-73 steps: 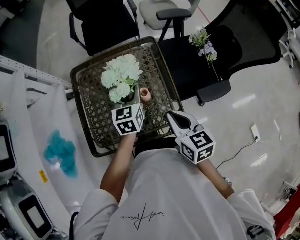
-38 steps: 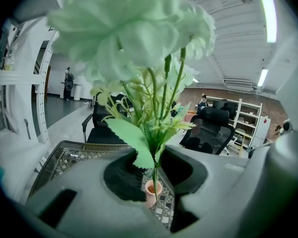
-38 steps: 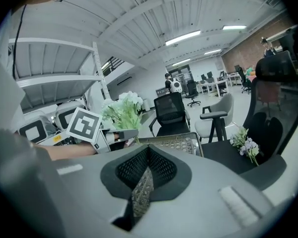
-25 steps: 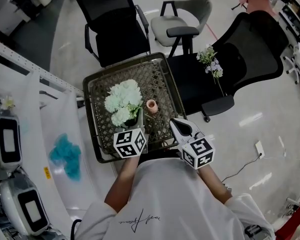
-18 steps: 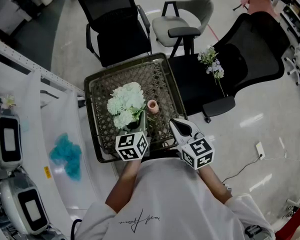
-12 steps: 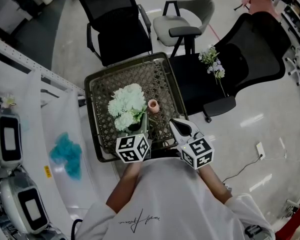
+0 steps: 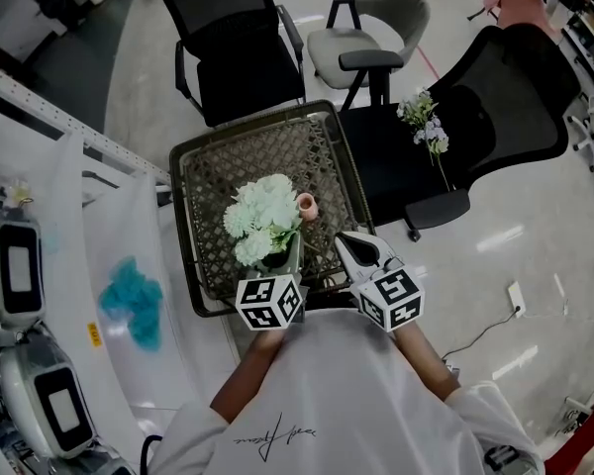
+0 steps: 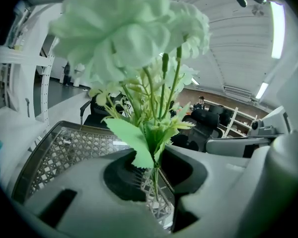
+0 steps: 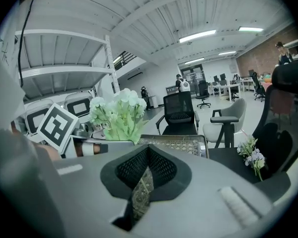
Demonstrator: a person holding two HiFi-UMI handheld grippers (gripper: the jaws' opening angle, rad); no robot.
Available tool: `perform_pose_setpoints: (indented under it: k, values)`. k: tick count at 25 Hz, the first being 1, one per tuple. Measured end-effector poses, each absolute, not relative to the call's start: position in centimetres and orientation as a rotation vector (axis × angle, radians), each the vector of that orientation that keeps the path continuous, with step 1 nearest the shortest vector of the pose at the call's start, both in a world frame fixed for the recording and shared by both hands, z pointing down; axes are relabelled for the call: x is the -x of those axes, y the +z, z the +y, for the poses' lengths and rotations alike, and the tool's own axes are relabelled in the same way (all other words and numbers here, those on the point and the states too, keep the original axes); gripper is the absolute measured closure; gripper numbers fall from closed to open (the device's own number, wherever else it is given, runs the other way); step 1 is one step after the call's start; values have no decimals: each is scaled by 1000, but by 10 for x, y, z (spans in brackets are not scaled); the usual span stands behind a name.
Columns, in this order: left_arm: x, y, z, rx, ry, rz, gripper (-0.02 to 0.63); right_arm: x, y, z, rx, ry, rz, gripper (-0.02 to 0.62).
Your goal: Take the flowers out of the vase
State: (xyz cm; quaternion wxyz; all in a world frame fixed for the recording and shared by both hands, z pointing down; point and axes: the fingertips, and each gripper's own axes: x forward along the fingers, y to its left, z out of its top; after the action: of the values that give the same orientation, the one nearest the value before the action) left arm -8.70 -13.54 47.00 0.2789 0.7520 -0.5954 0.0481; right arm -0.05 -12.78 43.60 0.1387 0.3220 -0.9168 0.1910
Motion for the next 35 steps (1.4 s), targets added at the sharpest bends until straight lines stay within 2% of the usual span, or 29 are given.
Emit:
perform_pose_setpoints:
  k: [35]
  values:
    - [96, 450, -113, -2110, 191, -1560, 514, 29, 422, -120, -614, 453, -2715, 591]
